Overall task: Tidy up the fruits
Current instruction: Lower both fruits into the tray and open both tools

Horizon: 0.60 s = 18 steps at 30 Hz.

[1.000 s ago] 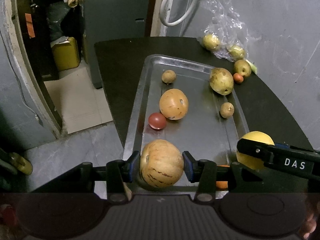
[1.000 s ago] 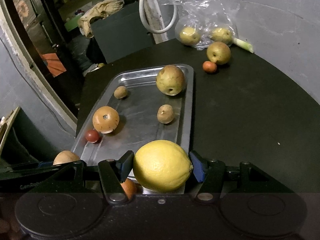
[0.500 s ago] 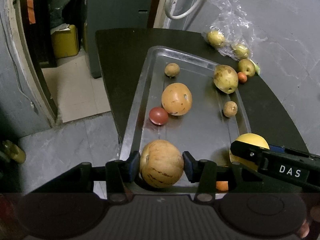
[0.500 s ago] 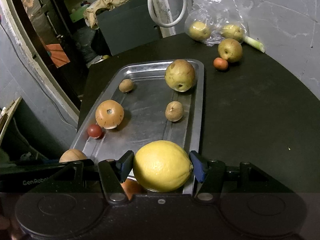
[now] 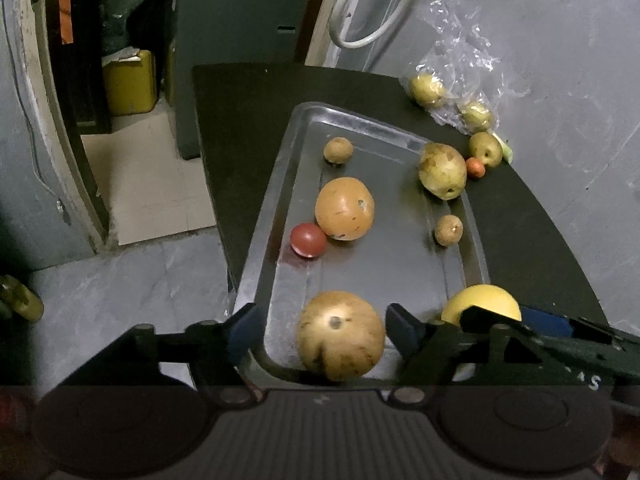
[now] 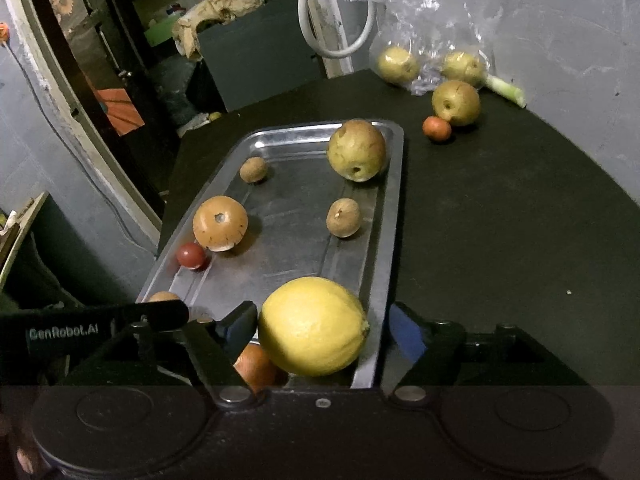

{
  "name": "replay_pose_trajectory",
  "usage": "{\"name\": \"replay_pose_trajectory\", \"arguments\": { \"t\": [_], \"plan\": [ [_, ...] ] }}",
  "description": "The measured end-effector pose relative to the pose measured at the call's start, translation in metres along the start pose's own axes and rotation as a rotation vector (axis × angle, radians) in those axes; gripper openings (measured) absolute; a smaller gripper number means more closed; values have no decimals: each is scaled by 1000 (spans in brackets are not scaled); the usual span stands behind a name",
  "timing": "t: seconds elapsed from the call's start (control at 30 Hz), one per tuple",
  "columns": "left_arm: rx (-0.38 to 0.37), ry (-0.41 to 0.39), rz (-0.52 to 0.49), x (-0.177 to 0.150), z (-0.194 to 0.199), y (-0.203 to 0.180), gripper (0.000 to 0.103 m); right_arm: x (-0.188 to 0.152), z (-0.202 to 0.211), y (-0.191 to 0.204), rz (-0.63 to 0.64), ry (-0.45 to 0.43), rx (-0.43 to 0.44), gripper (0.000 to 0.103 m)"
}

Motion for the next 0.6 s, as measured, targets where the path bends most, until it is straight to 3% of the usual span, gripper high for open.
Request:
{"name": "replay_pose_trajectory", "arguments": {
  "t": [0.23, 0.6],
  "plan": [
    [20, -18, 27, 0, 5, 4, 85, -2, 19, -10, -2, -50, -25, 87],
    [57, -66, 90, -11, 31, 7, 100, -7, 52, -17, 39, -120, -53, 101]
  ]
}}
Point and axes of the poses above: each gripper's, at about its wrist camera, not at the fingertips, and z roughly against the way its jaws point, y to its left, x to its top, the point moved 10 cm from there along -z, roughly the way its jaws point, and after that the axes turned 2 degrees about -y, right-handed, at the moved point
